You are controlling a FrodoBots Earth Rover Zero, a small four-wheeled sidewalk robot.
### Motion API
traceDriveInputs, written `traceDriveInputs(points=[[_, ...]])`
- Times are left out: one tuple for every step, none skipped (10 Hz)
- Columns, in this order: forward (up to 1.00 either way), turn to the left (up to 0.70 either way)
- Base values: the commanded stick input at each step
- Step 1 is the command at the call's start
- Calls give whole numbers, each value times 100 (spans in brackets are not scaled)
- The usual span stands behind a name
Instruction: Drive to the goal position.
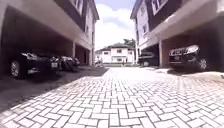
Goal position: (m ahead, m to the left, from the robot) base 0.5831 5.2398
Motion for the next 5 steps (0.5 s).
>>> traceDriveInputs(points=[[100, 0], [100, 0], [100, 0], [100, -8], [100, -9]])
